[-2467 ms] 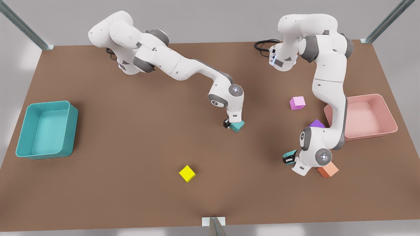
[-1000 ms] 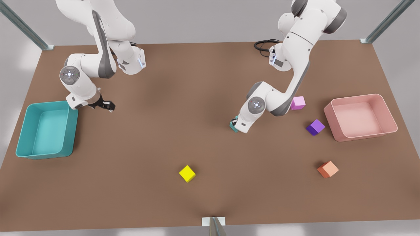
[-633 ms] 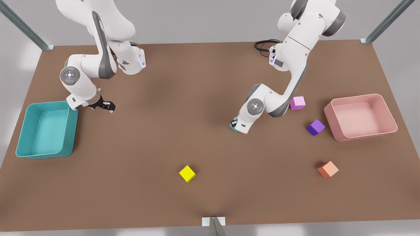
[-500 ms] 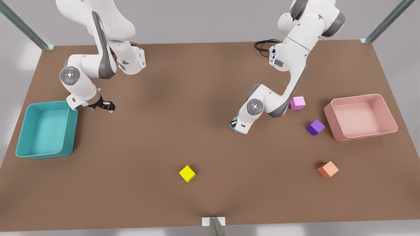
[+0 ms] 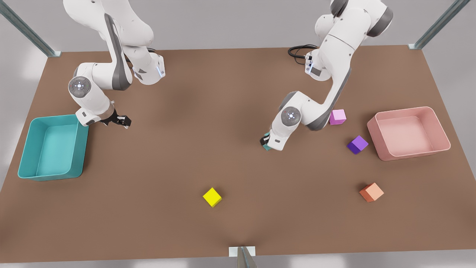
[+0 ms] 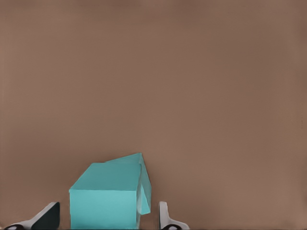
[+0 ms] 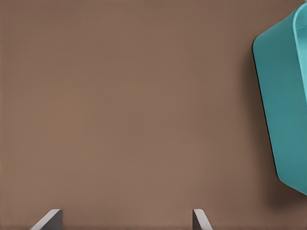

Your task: Stack the two blue cubes on top of each other

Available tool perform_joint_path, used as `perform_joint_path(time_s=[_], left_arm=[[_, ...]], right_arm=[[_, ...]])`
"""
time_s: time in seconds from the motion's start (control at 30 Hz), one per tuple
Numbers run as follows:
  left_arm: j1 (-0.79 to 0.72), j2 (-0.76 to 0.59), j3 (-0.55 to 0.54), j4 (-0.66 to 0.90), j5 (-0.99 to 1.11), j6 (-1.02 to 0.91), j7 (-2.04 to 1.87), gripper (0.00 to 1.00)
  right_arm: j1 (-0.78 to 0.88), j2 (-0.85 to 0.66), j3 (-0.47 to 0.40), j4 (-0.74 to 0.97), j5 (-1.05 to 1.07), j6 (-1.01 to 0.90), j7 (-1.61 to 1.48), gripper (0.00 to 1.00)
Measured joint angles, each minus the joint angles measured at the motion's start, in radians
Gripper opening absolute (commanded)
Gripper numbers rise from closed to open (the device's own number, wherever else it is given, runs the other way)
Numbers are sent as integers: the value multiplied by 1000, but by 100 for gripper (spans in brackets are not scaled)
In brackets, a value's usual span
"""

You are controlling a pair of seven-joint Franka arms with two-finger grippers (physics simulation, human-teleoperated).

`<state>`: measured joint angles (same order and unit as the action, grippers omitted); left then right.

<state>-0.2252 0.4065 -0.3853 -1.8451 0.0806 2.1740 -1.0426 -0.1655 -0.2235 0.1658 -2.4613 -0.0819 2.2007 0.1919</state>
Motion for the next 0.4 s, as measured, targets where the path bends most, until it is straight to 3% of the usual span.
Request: perform_joint_path(time_s=[0.1, 0.23, 0.3, 0.4], left_arm=[[76, -15, 3, 306, 28, -220, 36, 100], [288, -18, 54, 568, 34, -462, 174, 100], [273, -135, 233, 483, -39, -508, 262, 100], [244, -197, 285, 419, -82, -527, 371, 100]], right_arm=[[0, 0, 0, 0, 0, 1, -1, 100], [0, -1, 0, 0, 1, -2, -2, 100], [0, -5, 0, 0, 1, -12, -6, 100], [-11, 8, -1, 2, 2, -52, -18, 100]])
